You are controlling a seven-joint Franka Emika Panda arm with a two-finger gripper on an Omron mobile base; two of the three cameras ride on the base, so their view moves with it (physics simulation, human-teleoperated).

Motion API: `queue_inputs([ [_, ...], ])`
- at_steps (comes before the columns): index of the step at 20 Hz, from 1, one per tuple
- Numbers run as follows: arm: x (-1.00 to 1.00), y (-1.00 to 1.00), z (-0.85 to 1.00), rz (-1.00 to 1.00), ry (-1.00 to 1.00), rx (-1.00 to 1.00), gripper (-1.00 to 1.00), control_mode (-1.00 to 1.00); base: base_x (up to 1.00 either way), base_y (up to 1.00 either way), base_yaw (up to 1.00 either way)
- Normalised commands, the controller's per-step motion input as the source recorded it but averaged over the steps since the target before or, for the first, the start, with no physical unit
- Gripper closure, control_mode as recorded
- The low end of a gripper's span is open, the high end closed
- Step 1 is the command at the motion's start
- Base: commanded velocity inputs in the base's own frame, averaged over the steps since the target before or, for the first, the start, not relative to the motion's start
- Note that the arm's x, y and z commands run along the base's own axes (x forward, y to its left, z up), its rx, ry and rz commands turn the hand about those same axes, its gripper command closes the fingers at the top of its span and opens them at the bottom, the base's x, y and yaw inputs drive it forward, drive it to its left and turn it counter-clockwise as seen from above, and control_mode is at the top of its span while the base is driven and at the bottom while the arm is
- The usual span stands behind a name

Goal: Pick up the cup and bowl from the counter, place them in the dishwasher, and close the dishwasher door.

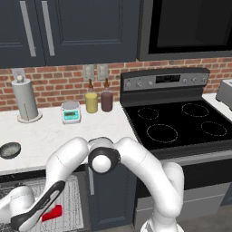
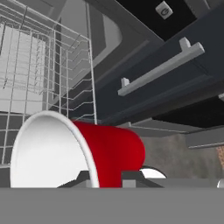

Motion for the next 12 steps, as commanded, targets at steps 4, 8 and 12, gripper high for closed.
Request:
queue_inputs([
  [4,0.07,0.0,-0.16,0.06,0.0,0.0,1.0,-1.0,0.0,0.0,0.0],
  [8,0.18,0.0,-0.11,0.06,0.04,0.06,1.0,-1.0,0.0,0.0,0.0],
  [12,0.23,-0.03,-0.12,0.06,0.03,0.16,1.0,-1.0,0.0,0.0,0.0],
])
